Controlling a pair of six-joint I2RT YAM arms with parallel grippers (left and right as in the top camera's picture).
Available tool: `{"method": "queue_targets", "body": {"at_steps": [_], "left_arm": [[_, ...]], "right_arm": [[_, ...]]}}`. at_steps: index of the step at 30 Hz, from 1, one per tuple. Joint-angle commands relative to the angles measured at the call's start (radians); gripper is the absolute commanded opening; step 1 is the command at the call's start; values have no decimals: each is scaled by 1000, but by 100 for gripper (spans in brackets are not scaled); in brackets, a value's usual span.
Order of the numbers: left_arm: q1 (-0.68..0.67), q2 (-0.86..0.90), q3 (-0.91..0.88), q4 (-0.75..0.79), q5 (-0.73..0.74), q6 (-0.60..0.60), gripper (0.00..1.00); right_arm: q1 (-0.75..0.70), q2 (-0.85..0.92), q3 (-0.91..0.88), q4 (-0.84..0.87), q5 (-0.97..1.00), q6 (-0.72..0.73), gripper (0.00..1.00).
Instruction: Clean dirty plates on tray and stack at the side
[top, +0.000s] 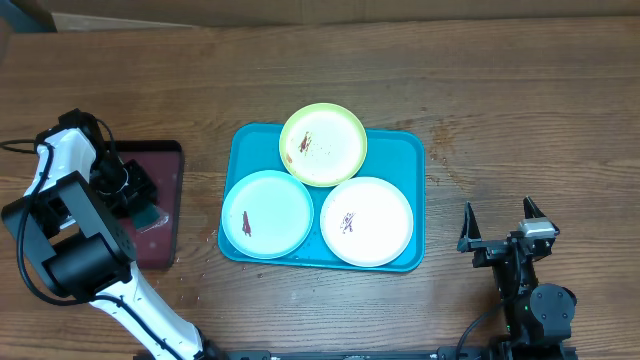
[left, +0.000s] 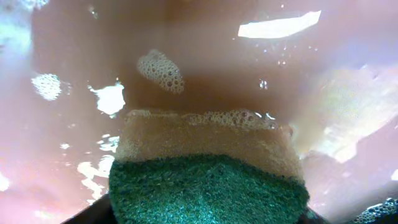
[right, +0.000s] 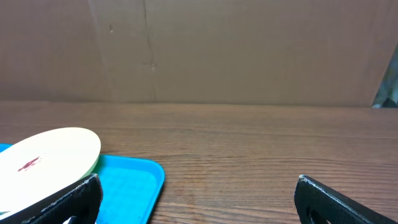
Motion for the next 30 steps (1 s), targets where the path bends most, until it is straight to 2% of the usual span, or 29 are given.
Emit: {"method": "queue_targets", "body": {"at_steps": [1,4,6,10,11,13,14,18,25,30], "left_arm": [[0,-8,-6,-3,-35,0,54],[0,-8,-6,-12,-35,0,52],[0,-8,-6,-17,-27,0,45],[0,-8,-6,-29,-20,0,43],[0,-8,-6,-30,-17,0,40],[0,-8,0,-39,-11,0,9],[0,-8,9,-49,-10,0,4],[0,-8,103,-128,35,1,4],[0,-8,383,-313,63,2,4],[0,-42,494,-357,143,39,4]], "right_arm": [[-3,-9,-10,6,10,-3,100],[-3,-9,-10,5,10,-3,100],[-3,-9,-10,5,10,-3,100],[-3,-9,-10,5,10,-3,100],[-3,-9,-10,6,10,-3,100],[-3,-9,-10,5,10,-3,100],[-3,-9,-10,5,10,-3,100],[-3,-9,-10,5,10,-3,100],[-3,-9,-10,6,10,-3,100],[-3,-8,-10,6,10,-3,100]]}}
